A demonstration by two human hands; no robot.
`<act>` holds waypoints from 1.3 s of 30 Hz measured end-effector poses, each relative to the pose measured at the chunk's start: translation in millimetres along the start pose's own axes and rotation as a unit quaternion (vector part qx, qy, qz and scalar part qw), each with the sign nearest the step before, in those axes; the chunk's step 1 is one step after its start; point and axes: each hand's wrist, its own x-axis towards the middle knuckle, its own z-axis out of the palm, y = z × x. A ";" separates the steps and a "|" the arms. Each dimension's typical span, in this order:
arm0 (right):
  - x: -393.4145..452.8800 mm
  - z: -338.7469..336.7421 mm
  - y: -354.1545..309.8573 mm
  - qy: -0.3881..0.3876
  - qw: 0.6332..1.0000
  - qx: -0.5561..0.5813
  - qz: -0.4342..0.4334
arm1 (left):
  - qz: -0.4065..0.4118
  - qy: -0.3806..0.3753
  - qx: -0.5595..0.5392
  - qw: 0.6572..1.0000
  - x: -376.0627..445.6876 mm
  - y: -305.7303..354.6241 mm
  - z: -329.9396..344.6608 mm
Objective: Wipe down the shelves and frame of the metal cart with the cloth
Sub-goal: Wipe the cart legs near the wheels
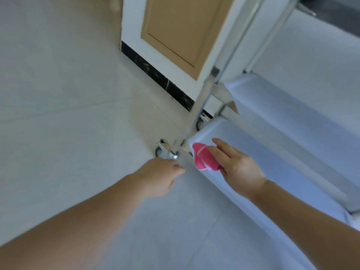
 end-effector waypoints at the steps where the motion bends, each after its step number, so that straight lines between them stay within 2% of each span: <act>1: 21.2 -0.2 -1.5 0.007 1.000 -0.007 -0.023 | -0.011 0.009 -0.006 1.000 -2.0 -5.8 4.0; 6: 113.0 -15.9 5.2 0.113 0.974 -0.122 -0.156 | -0.017 0.056 -0.020 0.998 3.9 -24.1 17.7; 9: 149.6 -21.9 20.1 0.145 0.961 -0.180 -0.151 | -0.014 0.075 -0.023 0.997 6.3 -36.0 17.0; 13: 155.8 12.5 28.6 -0.005 0.964 -0.250 -0.095 | -0.046 0.086 -0.033 0.995 -1.8 -48.6 13.0; 18: 137.2 70.1 21.7 -0.106 0.938 -0.321 -0.080 | -0.068 0.067 -0.032 0.995 -15.7 -57.2 19.6; 23: 104.8 124.4 -0.1 -0.219 0.897 -0.354 -0.149 | -0.085 0.032 -0.008 0.996 -27.1 -61.0 26.6; 26: 99.4 151.1 -9.1 -0.239 0.905 -0.325 -0.137 | -0.082 0.025 0.004 0.996 -31.6 -59.8 29.9; 29: 98.7 149.6 -6.8 -0.196 0.934 -0.255 -0.154 | -0.078 0.019 0.009 0.997 -34.5 -57.8 31.8; 32: 84.1 131.7 1.7 -0.066 0.979 -0.111 -0.157 | -0.077 0.013 0.006 0.997 -31.3 -56.3 31.5; 35: 63.4 116.4 6.9 0.055 0.995 0.077 -0.039 | -0.068 0.015 0.008 0.998 -22.9 -54.0 27.8; 37: 54.1 102.9 11.1 0.122 0.981 0.143 0.056 | -0.068 0.017 0.009 0.998 -17.6 -50.9 24.4; 39: 47.9 88.6 17.9 0.158 0.958 0.193 0.144 | -0.066 0.019 0.014 0.998 -13.6 -44.9 22.1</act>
